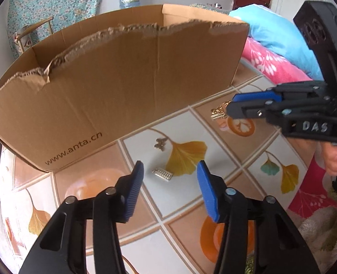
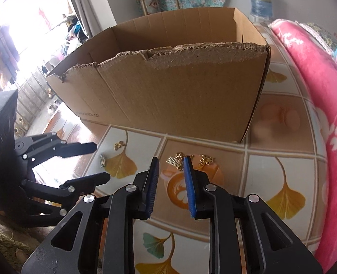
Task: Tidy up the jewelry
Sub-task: 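Move the right gripper to a gold earring while the left approaches the silver clasp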
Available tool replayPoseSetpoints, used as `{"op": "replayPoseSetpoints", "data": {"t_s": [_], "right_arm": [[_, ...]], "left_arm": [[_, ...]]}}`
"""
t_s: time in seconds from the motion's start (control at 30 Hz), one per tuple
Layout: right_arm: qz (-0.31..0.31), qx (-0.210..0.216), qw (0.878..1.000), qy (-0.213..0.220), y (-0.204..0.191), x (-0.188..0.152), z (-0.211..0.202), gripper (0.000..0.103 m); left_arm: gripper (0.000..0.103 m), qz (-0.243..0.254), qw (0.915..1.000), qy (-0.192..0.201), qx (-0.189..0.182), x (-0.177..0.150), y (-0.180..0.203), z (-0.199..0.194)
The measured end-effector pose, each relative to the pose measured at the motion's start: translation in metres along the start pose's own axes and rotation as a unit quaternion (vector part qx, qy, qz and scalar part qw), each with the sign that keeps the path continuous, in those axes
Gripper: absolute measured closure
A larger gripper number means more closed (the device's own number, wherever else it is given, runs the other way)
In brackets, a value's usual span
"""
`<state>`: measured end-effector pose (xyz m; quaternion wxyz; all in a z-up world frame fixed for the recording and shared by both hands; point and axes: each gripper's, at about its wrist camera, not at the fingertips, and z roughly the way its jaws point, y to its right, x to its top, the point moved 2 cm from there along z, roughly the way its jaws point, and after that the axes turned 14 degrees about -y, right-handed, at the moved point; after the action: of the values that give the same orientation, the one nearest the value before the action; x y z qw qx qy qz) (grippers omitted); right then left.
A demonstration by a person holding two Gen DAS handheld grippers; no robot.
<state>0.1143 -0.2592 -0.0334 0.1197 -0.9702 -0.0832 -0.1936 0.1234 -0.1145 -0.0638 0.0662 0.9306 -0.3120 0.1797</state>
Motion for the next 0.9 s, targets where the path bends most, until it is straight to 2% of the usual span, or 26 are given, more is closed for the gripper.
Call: {"op": "replayPoseSetpoints", "data": {"t_s": [0.37,0.6,0.8,0.9], "right_arm": [[0.001,0.01,1.0,-0.001,0.005,0.004,0.002,0.083],[-0.011,0.0,1.0,0.0,0.003,0.008,0.006,0.083],[-0.016,0.004,1.0,-0.017,-0.001,0.002,0.011,0.083],[-0.022,0.006,0.999,-0.029,-0.005,-0.002,0.015,0.09]], "left_arm": [[0.089,0.01,0.9999,0.007,0.01,-0.002,-0.009,0.003],[0.09,0.011,0.9998,0.006,0.013,-0.008,-0.011,0.001],[0.09,0.006,0.9999,0.004,0.014,-0.01,-0.01,0.0],[0.09,0.006,0.9999,0.004,0.014,-0.009,-0.01,0.0]]}}
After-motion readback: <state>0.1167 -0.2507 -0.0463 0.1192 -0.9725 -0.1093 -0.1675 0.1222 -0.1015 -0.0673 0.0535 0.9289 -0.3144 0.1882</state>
